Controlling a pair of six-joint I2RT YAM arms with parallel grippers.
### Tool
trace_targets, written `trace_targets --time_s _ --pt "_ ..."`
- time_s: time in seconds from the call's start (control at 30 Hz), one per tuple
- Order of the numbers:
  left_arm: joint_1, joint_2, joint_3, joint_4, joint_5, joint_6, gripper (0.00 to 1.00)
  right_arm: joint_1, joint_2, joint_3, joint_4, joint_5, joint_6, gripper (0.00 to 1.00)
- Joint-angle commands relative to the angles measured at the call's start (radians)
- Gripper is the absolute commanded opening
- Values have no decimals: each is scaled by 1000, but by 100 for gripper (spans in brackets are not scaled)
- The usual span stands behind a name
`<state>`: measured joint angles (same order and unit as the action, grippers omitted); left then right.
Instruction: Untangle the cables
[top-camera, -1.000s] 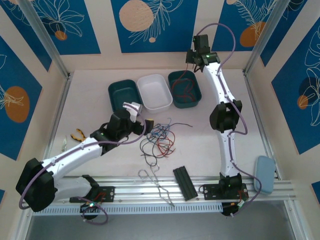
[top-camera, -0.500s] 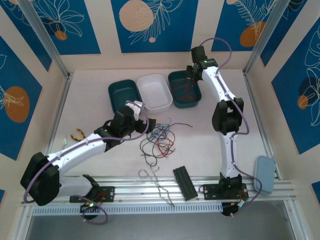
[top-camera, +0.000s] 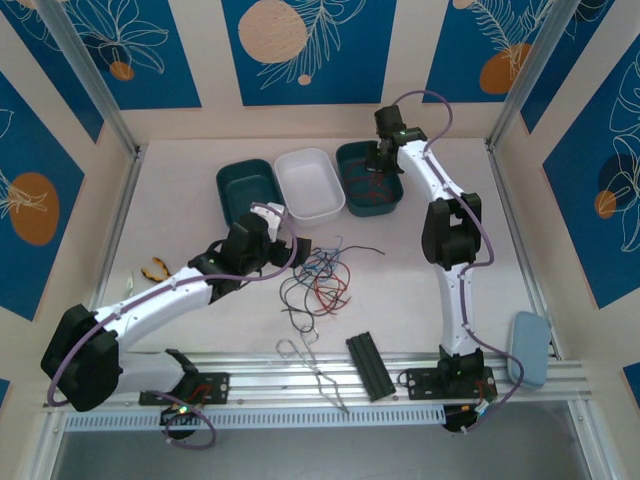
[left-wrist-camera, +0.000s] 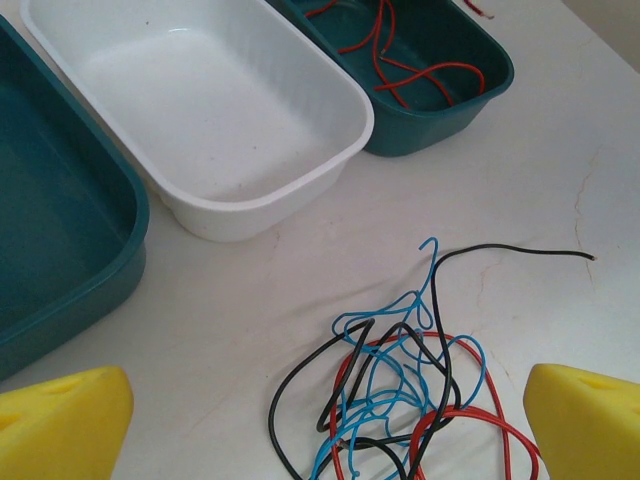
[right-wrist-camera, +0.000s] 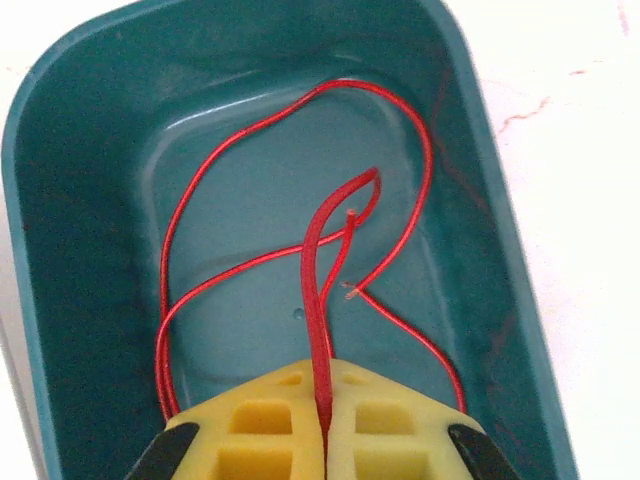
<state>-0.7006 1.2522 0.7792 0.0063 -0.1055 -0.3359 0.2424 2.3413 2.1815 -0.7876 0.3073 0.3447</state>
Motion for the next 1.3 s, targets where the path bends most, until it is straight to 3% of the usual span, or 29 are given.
trace_targets --time_s 0.0,0.37,0.43,0.5,0.6,1.07,1.27 --pt "-4 -16 8 -14 12 -16 100 14 47 -3 17 4 -22 0" --pt "-4 -18 2 -10 9 -23 100 20 88 15 16 17 -45 0" --pt "-3 -16 3 -11 10 -25 100 22 87 23 9 21 -54 13" --pt "-4 -16 3 -9 12 -25 100 21 80 31 2 30 -61 33" --pt "-3 -17 3 -11 14 -25 100 21 59 36 -2 38 -66 47" --pt "-2 -39 -8 -12 10 -23 100 33 -107 24 -36 83 -38 69" --pt "-3 -44 -6 -14 7 -19 100 34 -182 -2 -16 127 -56 68"
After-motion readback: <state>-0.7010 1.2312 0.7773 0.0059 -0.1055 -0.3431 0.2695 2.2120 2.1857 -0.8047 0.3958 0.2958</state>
